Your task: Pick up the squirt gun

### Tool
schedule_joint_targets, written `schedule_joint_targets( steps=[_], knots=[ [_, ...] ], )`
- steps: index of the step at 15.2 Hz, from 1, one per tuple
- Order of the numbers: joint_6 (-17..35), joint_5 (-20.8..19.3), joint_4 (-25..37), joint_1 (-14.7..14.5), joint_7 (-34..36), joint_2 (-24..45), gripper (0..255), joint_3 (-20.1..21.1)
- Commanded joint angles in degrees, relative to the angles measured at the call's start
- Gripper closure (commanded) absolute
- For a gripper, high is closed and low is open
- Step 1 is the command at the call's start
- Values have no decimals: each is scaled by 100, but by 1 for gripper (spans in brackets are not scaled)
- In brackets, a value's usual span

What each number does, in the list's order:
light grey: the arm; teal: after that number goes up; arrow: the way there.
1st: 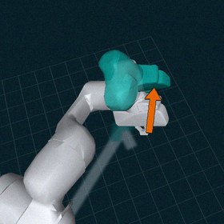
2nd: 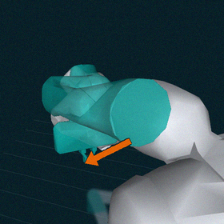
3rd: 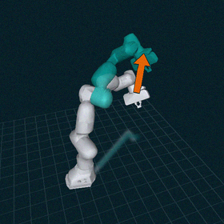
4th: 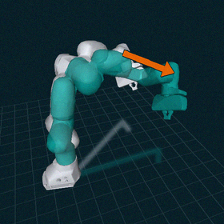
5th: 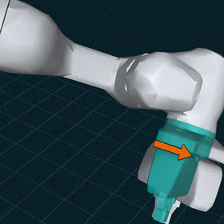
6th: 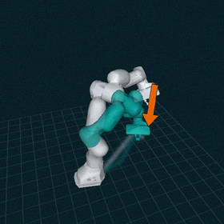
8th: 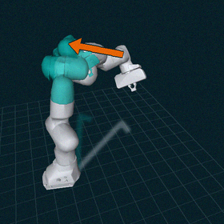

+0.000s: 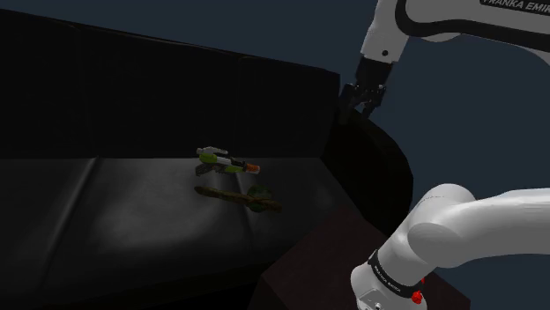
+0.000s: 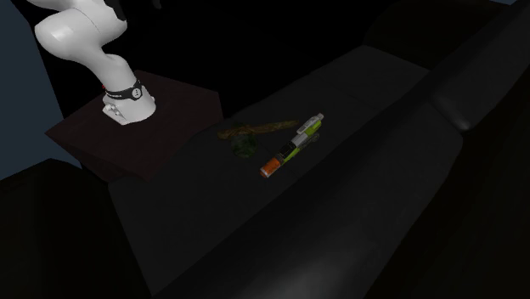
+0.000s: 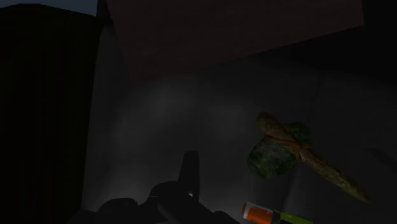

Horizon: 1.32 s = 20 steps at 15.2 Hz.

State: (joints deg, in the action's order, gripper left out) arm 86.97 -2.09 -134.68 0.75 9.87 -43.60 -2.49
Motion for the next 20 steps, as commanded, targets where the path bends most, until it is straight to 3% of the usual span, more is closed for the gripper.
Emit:
schedule_joint_targets(
  steps=[1, 10, 20],
  knots=[
    [0, 0, 0, 0, 0, 0, 0, 0],
    [1706, -352, -151, -340, -1549, 1430, 0, -531],
    [3302, -284, 427, -715, -3220, 3456, 0, -868]
  ],
)
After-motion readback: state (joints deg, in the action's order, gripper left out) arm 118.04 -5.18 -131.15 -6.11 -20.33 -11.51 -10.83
